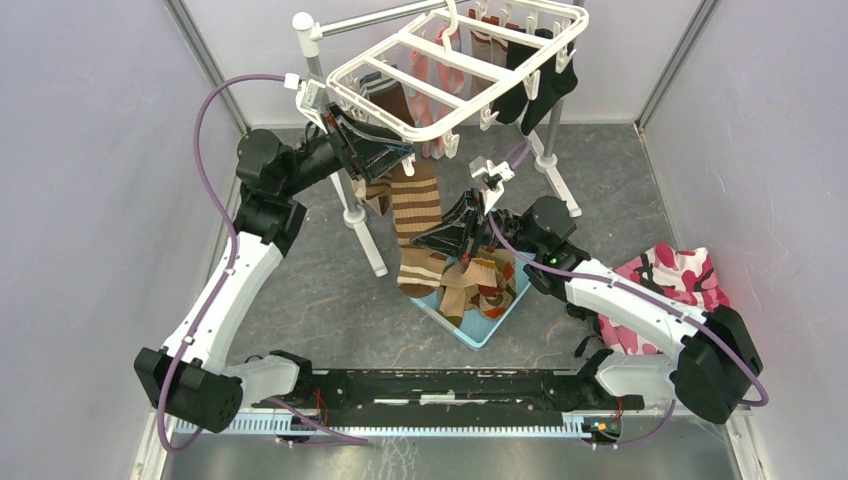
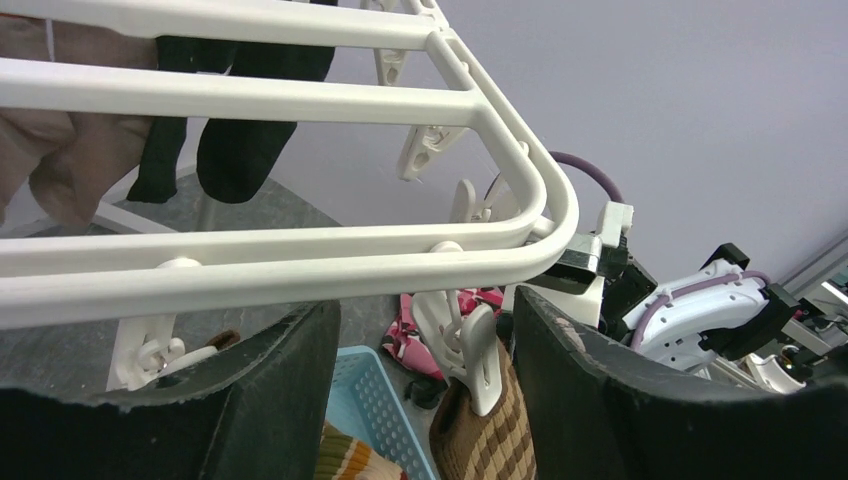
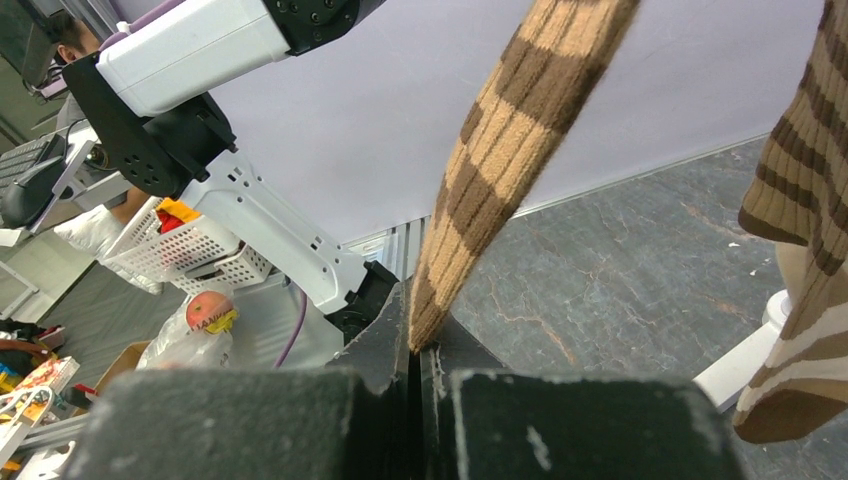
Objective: Remove the socks clipped to the hanger
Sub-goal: Remove the sock from the hanger, then place the sock in the bin.
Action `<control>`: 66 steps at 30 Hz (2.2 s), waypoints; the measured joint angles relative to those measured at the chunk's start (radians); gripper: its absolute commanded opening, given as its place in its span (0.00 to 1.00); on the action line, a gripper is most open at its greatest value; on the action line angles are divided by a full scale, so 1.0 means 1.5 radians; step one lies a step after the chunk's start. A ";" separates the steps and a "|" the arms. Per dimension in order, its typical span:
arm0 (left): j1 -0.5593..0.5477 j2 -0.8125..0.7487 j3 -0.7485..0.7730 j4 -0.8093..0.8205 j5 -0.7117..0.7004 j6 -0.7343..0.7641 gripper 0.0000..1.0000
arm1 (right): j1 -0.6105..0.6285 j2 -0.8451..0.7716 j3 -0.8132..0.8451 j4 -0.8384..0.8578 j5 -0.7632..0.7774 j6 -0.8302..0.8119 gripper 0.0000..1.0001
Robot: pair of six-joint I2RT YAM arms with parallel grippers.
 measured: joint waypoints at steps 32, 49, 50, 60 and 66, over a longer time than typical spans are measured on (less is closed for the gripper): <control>0.001 0.010 0.002 0.042 0.043 -0.037 0.02 | -0.021 -0.062 -0.002 -0.150 0.036 -0.065 0.00; 0.001 0.008 0.007 -0.001 0.032 -0.037 0.83 | -0.056 -0.155 -0.079 -0.440 0.244 -0.222 0.00; 0.001 0.006 0.007 -0.010 0.031 -0.037 0.84 | -0.059 -0.153 -0.079 -0.446 0.257 -0.225 0.01; 0.001 -0.045 -0.024 -0.057 0.028 -0.021 0.83 | -0.066 -0.153 -0.124 -0.512 0.467 -0.269 0.76; 0.001 -0.045 -0.024 -0.063 0.045 0.004 0.80 | -0.047 -0.186 -0.120 -0.547 0.611 -0.294 0.84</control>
